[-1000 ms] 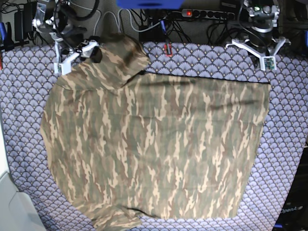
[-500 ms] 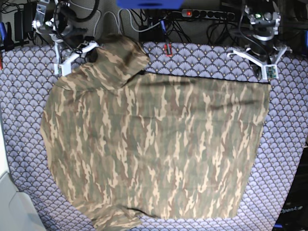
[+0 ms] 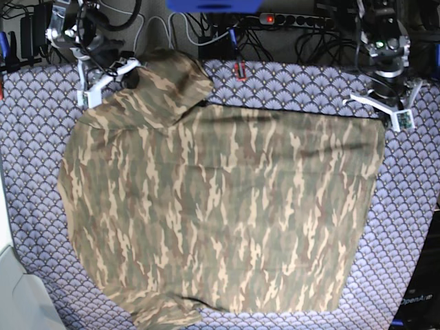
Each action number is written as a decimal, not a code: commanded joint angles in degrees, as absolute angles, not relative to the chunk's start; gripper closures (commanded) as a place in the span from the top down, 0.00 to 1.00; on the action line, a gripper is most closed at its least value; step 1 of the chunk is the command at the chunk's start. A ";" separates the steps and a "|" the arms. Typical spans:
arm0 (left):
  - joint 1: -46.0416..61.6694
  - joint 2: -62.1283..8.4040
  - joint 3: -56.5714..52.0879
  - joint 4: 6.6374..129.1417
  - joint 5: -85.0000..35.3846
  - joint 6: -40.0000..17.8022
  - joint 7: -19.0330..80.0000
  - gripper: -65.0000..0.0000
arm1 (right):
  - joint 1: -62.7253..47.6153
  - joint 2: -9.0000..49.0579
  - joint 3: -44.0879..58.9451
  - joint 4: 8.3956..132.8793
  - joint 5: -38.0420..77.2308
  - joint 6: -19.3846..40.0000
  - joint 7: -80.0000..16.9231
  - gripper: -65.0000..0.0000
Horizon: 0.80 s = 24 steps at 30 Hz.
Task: Fold the T-shirt properly
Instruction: 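Move the left gripper down to the shirt's corner at the opposite side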
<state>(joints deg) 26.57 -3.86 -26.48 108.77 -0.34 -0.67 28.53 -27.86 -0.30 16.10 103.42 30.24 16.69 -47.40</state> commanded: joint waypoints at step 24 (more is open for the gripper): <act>23.52 -14.99 -33.63 100.44 -19.74 -8.48 30.99 0.01 | -28.35 0.75 16.04 104.13 30.64 17.10 -46.90 0.00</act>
